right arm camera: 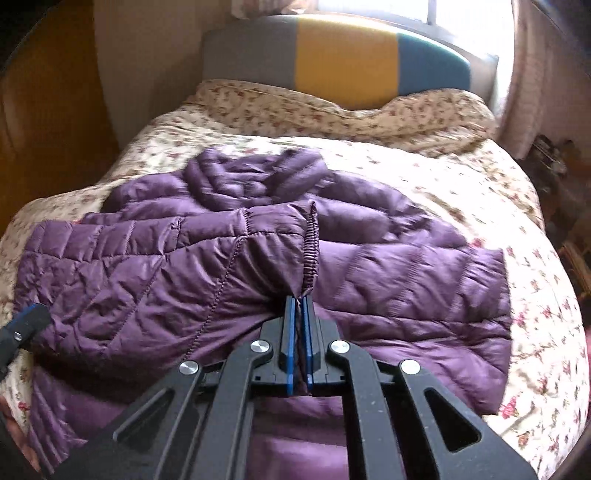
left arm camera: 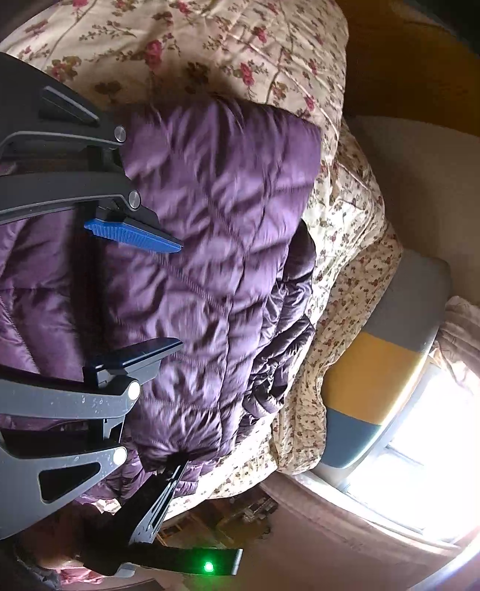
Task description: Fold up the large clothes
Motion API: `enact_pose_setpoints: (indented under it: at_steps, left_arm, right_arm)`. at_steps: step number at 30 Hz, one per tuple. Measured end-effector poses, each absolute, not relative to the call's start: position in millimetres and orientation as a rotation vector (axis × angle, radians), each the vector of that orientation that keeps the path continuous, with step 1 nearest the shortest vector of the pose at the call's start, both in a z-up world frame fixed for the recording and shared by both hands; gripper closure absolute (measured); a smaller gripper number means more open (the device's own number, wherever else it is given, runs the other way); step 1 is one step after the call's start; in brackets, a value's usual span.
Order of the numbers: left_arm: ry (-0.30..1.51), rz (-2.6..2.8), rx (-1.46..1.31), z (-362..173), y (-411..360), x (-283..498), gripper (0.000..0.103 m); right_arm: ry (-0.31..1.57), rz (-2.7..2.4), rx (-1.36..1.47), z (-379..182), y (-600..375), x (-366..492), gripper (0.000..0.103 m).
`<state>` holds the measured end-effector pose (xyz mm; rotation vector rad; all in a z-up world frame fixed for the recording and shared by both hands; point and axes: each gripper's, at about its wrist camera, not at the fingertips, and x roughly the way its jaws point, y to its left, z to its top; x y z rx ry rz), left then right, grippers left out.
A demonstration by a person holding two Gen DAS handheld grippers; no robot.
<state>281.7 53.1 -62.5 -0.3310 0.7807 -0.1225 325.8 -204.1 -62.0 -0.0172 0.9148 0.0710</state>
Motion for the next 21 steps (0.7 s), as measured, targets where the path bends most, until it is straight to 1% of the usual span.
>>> enact_pose_setpoints:
  at_steps: [12, 16, 21]
  left_arm:
    - [0.798, -0.121, -0.264, -69, 39, 296, 0.055]
    - [0.814, -0.101, -0.258, -76, 42, 304, 0.055]
    - [0.87, -0.085, -0.232, -97, 46, 319, 0.055]
  right_arm:
    - [0.95, -0.099, -0.039, -83, -252, 325, 0.1]
    - [0.964, -0.145, -0.097, -94, -256, 327, 0.1]
    - [0.963, -0.165, -0.186, -113, -250, 327, 0.1]
